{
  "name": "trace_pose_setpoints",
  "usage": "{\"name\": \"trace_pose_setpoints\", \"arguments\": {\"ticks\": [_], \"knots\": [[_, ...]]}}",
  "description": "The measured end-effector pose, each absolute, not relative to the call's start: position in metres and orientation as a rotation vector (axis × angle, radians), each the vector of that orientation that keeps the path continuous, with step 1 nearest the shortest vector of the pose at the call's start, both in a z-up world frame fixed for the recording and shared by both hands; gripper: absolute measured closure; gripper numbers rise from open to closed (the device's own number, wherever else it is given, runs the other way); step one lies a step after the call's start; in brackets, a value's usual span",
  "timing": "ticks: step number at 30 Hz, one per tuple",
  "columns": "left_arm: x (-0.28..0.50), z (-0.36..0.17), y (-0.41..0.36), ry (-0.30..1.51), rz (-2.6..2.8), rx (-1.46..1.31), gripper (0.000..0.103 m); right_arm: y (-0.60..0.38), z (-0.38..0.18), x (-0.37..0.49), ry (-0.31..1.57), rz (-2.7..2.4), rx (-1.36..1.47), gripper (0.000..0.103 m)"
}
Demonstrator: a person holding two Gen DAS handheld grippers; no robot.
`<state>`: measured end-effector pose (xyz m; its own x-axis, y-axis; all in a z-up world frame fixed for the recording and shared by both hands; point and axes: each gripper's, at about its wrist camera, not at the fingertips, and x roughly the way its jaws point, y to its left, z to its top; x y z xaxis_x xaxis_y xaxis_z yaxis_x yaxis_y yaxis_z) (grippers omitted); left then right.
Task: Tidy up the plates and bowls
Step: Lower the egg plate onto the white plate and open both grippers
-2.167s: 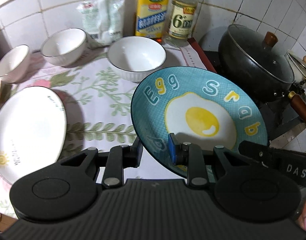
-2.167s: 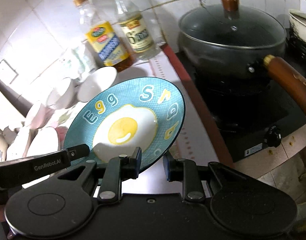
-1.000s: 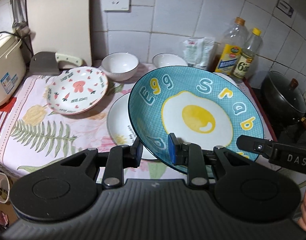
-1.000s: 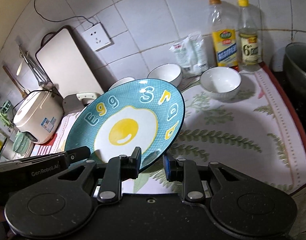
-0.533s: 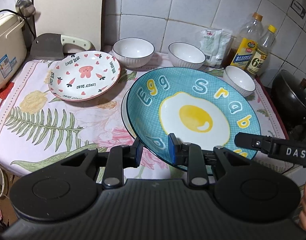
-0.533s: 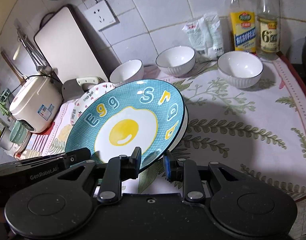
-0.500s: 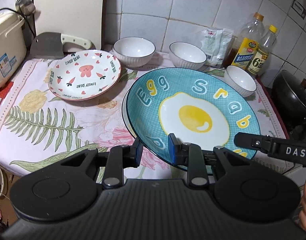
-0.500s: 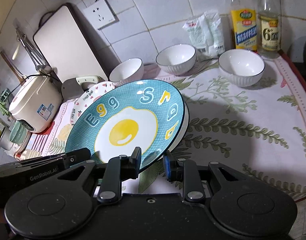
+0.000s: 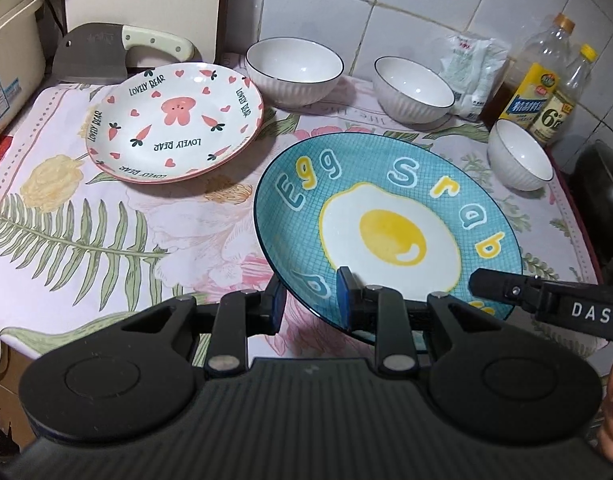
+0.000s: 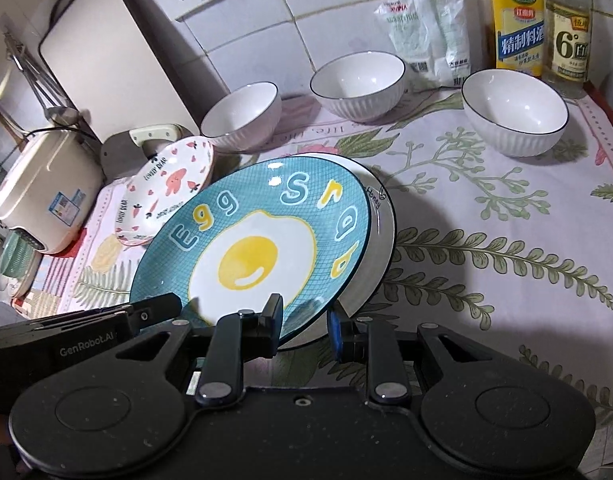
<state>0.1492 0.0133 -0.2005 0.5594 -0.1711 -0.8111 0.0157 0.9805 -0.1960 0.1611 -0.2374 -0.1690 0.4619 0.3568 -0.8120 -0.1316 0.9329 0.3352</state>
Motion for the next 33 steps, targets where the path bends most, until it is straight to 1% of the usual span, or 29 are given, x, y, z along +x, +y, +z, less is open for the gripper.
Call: {"name": "trace_pose_setpoints", "arguments": {"ticks": [6, 11, 21, 24, 26, 28, 30, 33], "knots": [[0.168, -0.211, 0.016, 1.036, -0.126, -0.212, 0.079, -0.236, -0.178, 0.176, 1.071, 0.258, 0.251, 0.075], [0.177, -0.215, 0.018, 1.042, -0.133, -0.216, 0.079, -0.234, -0.184, 0.186, 1.084, 0.245, 0.249, 0.075], [0.19, -0.221, 0.017, 1.117, -0.122, -0.222, 0.079, -0.217, -0.191, 0.193, 1.126, 0.195, 0.144, 0.075], [0.192, -0.222, 0.015, 1.134, -0.115, -0.213, 0.078, -0.219, -0.192, 0.196, 1.143, 0.187, 0.152, 0.075], [0.193, -0.223, 0.015, 1.15, -0.114, -0.211, 0.078, -0.219, -0.193, 0.196, 1.151, 0.188, 0.141, 0.073], [0.197, -0.226, 0.016, 1.178, -0.112, -0.213, 0.076, -0.215, -0.194, 0.196, 1.163, 0.187, 0.113, 0.069], [0.199, -0.228, 0.018, 1.204, -0.111, -0.238, 0.076, -0.208, -0.192, 0.196, 1.169, 0.186, 0.06, 0.066], [0.2, -0.228, 0.015, 1.222, -0.107, -0.225, 0.076, -0.202, -0.191, 0.195, 1.166, 0.179, -0.014, 0.065]]}}
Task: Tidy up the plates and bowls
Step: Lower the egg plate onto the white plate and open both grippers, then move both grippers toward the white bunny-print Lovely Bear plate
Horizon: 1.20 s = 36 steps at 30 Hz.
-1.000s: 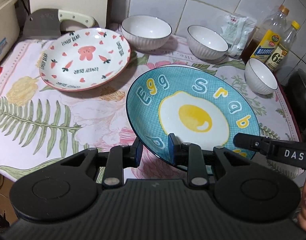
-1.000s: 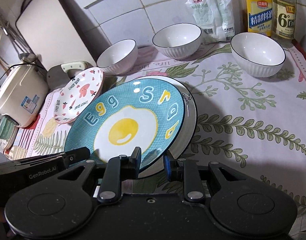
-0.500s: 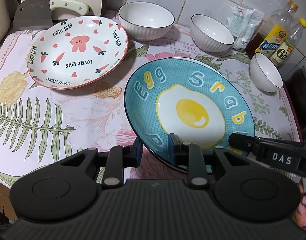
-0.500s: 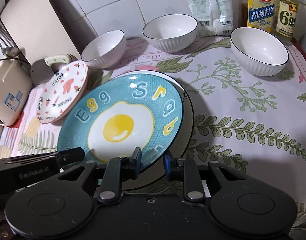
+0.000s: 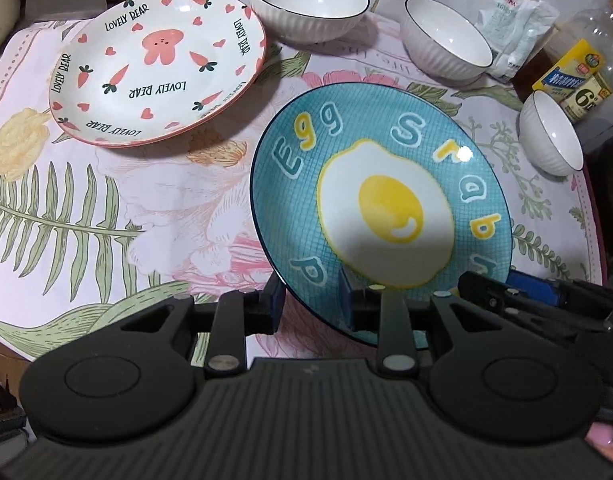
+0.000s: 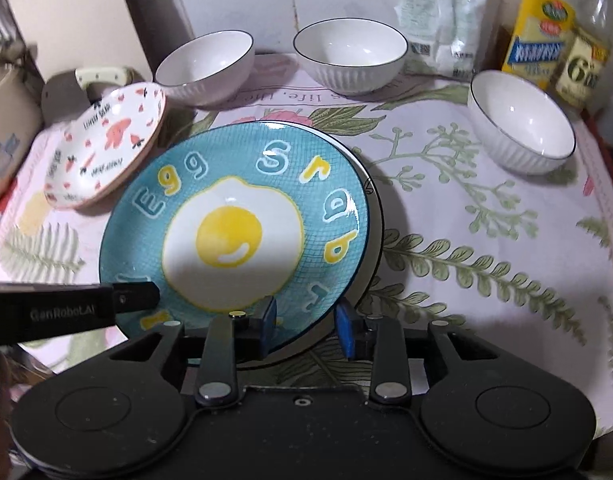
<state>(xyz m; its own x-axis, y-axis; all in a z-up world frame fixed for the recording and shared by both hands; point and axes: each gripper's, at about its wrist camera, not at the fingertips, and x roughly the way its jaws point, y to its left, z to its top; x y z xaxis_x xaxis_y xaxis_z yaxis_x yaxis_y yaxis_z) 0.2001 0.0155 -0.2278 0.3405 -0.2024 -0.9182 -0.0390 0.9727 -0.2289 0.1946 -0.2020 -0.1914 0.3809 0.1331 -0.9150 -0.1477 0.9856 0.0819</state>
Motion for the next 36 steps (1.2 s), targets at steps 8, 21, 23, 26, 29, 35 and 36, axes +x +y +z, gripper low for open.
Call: {"name": "trace_pose_setpoints", "arguments": {"ticks": [8, 21, 23, 26, 29, 35, 36], "knots": [[0.177, -0.199, 0.012, 1.224, -0.129, -0.192, 0.074, -0.2, -0.171, 0.178, 1.101, 0.164, -0.044, 0.062], [0.125, -0.132, 0.018, 1.138, -0.18, -0.066, 0.063, -0.187, -0.125, 0.134, 1.094, 0.125, -0.162, 0.044], [0.116, -0.121, 0.02, 1.121, -0.189, -0.05, 0.062, -0.186, -0.115, 0.127, 1.086, 0.13, -0.16, 0.043], [0.103, -0.105, 0.026, 1.1, -0.194, -0.032, 0.06, -0.184, -0.101, 0.116, 1.075, 0.144, -0.155, 0.031], [0.091, -0.087, 0.031, 1.076, -0.199, -0.009, 0.055, -0.18, -0.09, 0.106, 1.074, 0.156, -0.171, 0.031], [0.072, -0.057, 0.041, 1.026, -0.188, 0.02, 0.046, -0.176, -0.07, 0.09, 1.076, 0.199, -0.179, 0.028], [0.071, -0.053, 0.043, 1.017, -0.181, 0.017, 0.045, -0.175, -0.066, 0.088, 1.07, 0.209, -0.177, 0.023]]}}
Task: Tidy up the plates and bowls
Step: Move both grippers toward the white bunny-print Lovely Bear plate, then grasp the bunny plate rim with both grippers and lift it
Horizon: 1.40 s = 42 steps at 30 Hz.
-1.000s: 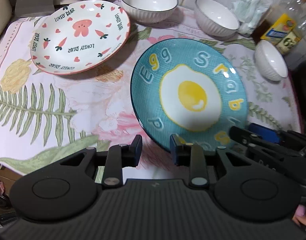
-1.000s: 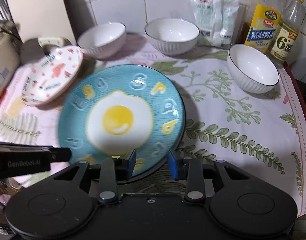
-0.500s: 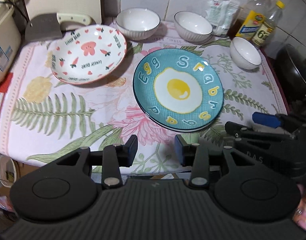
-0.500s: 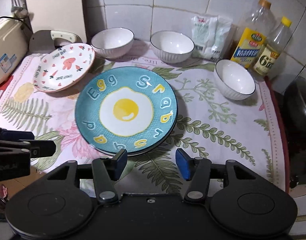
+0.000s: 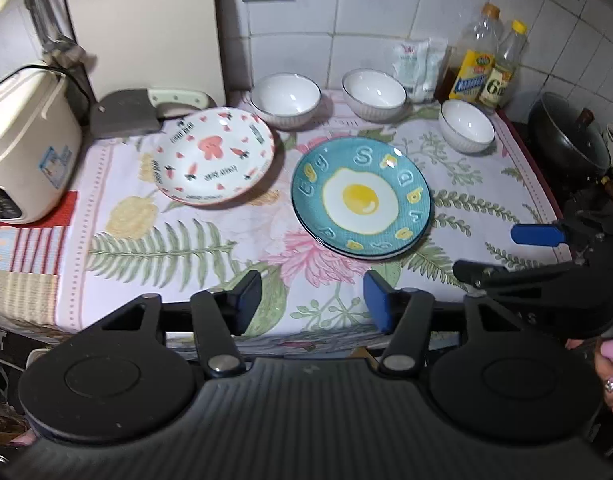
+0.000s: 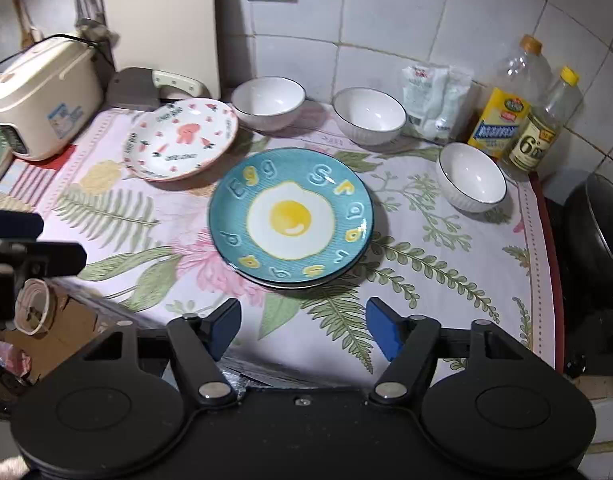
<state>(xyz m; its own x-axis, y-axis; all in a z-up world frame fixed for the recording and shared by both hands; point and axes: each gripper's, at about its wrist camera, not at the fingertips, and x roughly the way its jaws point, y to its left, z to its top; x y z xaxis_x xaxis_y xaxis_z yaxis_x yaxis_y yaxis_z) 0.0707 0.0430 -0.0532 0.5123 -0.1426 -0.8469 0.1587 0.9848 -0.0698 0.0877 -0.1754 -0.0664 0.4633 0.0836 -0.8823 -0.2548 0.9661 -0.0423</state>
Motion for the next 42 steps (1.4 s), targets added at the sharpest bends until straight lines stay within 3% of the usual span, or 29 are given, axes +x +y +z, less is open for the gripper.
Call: {"name": "trace_pose_setpoints", "arguments": {"ticks": [1, 2, 10, 14, 28, 42], "knots": [[0.07, -0.049, 0.044, 1.007, -0.171, 0.015, 0.043, -0.175, -0.062, 0.085, 1.06, 0.223, -0.172, 0.015], [0.068, -0.045, 0.045, 0.997, -0.16, 0.016, 0.042, -0.175, -0.058, 0.082, 1.05, 0.238, -0.168, 0.015], [0.069, -0.024, 0.051, 0.967, -0.143, 0.01, 0.037, -0.177, -0.029, 0.067, 0.974, 0.354, -0.111, 0.015], [0.073, -0.022, 0.058, 0.96, -0.142, -0.004, 0.027, -0.177, -0.014, 0.066, 0.911, 0.379, -0.107, 0.015], [0.119, -0.026, 0.118, 0.928, -0.122, -0.001, 0.025, -0.14, 0.003, 0.091, 0.562, 0.453, -0.022, 0.014], [0.178, -0.047, 0.19, 0.859, -0.228, -0.013, 0.025, -0.052, -0.052, 0.135, 0.599, 0.405, 0.06, 0.014]]}}
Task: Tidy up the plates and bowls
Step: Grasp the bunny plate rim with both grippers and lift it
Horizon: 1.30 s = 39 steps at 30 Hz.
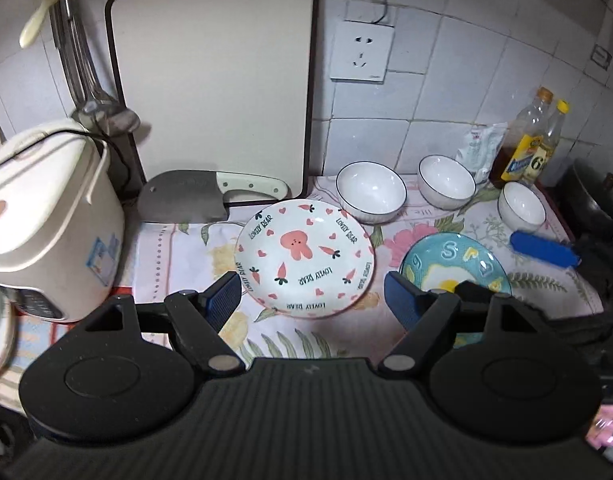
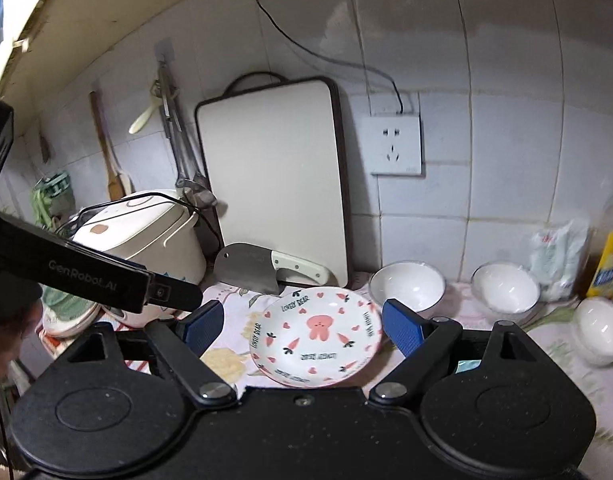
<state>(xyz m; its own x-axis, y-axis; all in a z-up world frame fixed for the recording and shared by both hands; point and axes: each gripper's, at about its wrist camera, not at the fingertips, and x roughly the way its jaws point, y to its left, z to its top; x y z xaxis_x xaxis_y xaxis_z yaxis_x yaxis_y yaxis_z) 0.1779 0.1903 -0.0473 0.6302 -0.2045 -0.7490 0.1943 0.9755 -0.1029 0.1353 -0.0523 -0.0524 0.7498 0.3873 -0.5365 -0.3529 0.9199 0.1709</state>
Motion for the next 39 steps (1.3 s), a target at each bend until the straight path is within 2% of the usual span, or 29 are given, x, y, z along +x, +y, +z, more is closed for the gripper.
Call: {"name": "trace_pose_setpoints", "arguments": {"ticks": [14, 18, 19, 23, 28, 31, 35, 39], "knots": [[0.238, -0.186, 0.221, 0.982, -0.146, -0.189, 0.028, -0.022, -0.154, 0.169, 0.68, 0.342, 0.109, 0.017], [0.25, -0.209, 0.226, 0.964, -0.114, -0.202, 0.029, -0.022, -0.181, 0.184, 0.725, 0.304, 0.189, 0.019], [0.254, -0.213, 0.227, 0.961, -0.12, -0.204, 0.029, -0.022, -0.188, 0.188, 0.737, 0.291, 0.218, 0.023], [0.265, -0.225, 0.226, 0.919, -0.135, -0.192, 0.029, -0.021, -0.215, 0.205, 0.787, 0.228, 0.311, 0.031], [0.281, -0.237, 0.224, 0.896, -0.126, -0.167, 0.029, -0.011, -0.239, 0.215, 0.795, 0.193, 0.387, 0.033], [0.291, -0.247, 0.225, 0.912, -0.129, -0.183, 0.036, -0.008, -0.25, 0.22, 0.807, 0.163, 0.422, 0.037], [0.303, -0.259, 0.219, 0.98, -0.123, -0.112, 0.055, -0.009, -0.258, 0.23, 0.825, 0.158, 0.468, 0.041], [0.303, -0.263, 0.219, 0.981, -0.148, -0.129, 0.063, -0.008, -0.26, 0.235, 0.828, 0.143, 0.485, 0.042]]}}
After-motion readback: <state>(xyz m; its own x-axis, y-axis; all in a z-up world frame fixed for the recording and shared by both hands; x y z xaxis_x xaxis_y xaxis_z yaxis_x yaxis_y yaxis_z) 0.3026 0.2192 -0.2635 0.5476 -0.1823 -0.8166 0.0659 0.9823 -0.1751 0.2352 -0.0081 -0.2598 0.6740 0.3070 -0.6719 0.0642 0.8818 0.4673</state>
